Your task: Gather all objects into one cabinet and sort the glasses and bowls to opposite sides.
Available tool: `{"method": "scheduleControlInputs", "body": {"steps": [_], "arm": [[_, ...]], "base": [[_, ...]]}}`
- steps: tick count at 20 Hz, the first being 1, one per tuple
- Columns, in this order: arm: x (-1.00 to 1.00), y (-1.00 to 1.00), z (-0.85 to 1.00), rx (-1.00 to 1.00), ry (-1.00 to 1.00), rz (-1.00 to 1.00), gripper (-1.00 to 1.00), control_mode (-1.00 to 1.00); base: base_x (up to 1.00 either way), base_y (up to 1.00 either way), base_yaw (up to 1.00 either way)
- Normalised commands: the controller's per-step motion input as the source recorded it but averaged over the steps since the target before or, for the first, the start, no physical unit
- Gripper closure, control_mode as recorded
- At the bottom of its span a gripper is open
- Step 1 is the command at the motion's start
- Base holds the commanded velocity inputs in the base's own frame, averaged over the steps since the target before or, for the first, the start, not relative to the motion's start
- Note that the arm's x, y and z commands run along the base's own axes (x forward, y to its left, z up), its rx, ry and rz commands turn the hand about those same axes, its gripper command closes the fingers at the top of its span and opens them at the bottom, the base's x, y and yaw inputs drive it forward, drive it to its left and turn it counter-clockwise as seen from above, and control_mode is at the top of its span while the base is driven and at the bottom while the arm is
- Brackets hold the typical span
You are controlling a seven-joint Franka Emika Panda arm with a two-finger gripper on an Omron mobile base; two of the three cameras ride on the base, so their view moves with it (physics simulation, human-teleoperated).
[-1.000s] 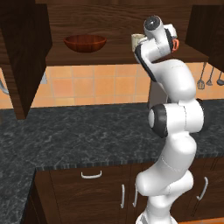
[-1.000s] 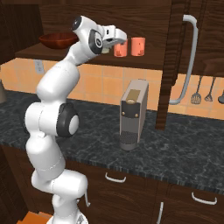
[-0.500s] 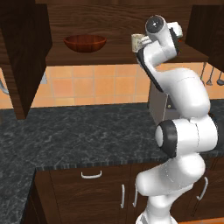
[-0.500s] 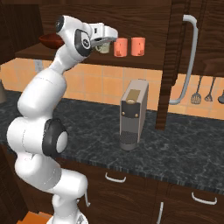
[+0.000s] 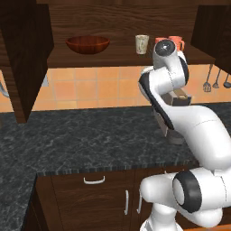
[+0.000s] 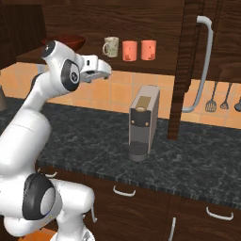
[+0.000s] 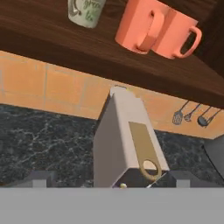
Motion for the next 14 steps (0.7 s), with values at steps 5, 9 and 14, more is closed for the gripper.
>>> {"method": "scheduleControlInputs", "body": {"steps": [5, 9, 14], "arm": [[-1.0, 0.42, -1.0, 0.04, 0.27, 0.09, -1.0, -1.0], [-0.83, 0.27, -1.0, -0.01, 0.32, 0.04, -1.0, -1.0], [-0.35, 0.08, -0.9, -0.03, 0.29, 0.01, -1.0, -1.0]], "base": [[0.0, 0.0, 0.0], [0.0, 0.0, 0.0], [0.0, 0.0, 0.0]]}}
